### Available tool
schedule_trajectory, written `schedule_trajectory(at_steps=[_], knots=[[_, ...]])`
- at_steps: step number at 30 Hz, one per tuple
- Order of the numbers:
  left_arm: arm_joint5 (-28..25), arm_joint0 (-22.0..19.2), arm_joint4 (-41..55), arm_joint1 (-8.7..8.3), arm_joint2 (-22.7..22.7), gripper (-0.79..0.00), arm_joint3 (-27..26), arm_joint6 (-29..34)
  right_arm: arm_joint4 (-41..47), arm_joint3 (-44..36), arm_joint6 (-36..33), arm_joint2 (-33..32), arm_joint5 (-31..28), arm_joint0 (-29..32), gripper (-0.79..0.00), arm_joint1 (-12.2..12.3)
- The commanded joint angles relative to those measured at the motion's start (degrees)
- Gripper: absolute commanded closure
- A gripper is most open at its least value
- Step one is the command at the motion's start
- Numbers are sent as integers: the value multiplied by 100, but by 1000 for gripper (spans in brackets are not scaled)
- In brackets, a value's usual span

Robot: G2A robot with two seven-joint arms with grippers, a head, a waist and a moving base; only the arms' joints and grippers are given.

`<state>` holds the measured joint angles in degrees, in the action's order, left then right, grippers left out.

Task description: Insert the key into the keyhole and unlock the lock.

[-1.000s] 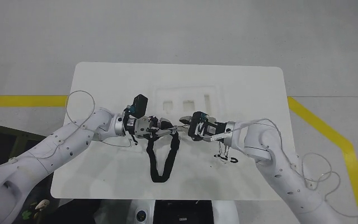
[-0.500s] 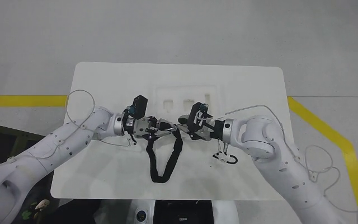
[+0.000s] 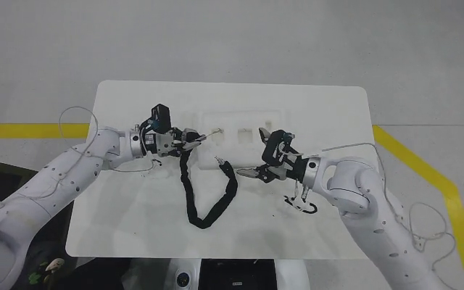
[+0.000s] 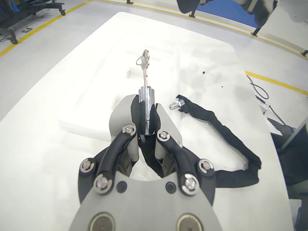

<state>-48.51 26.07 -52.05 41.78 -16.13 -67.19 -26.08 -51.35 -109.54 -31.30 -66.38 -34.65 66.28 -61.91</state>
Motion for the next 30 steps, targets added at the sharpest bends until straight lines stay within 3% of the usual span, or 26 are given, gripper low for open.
schedule_trajectory(at_steps=[1, 6, 7, 8, 9, 20, 30], knots=[[185, 32, -81, 19, -51, 0, -60, 262, -2, -14, 20, -83, 1, 81, -785, 17], [570, 82, -342, 78, -178, -6, -230, 911, -4, -53, 60, -233, -33, 241, -785, 53], [595, 96, -370, 87, -207, -234, -256, 985, -6, -60, 66, -259, -39, 264, -785, 60], [602, 115, -372, 94, -240, -406, -272, 1030, -5, -66, 76, -286, -39, 286, -785, 66], [603, 137, -356, 100, -279, -785, -282, 1046, -7, -70, 93, -316, -40, 305, -785, 71], [382, 253, -34, 127, -938, -785, -227, 328, 172, 653, 632, -677, 56, 349, -785, 100], [192, -151, -338, 289, -1518, -785, 352, -343, -180, 1601, 1457, -1166, -144, -76, -785, 138]])
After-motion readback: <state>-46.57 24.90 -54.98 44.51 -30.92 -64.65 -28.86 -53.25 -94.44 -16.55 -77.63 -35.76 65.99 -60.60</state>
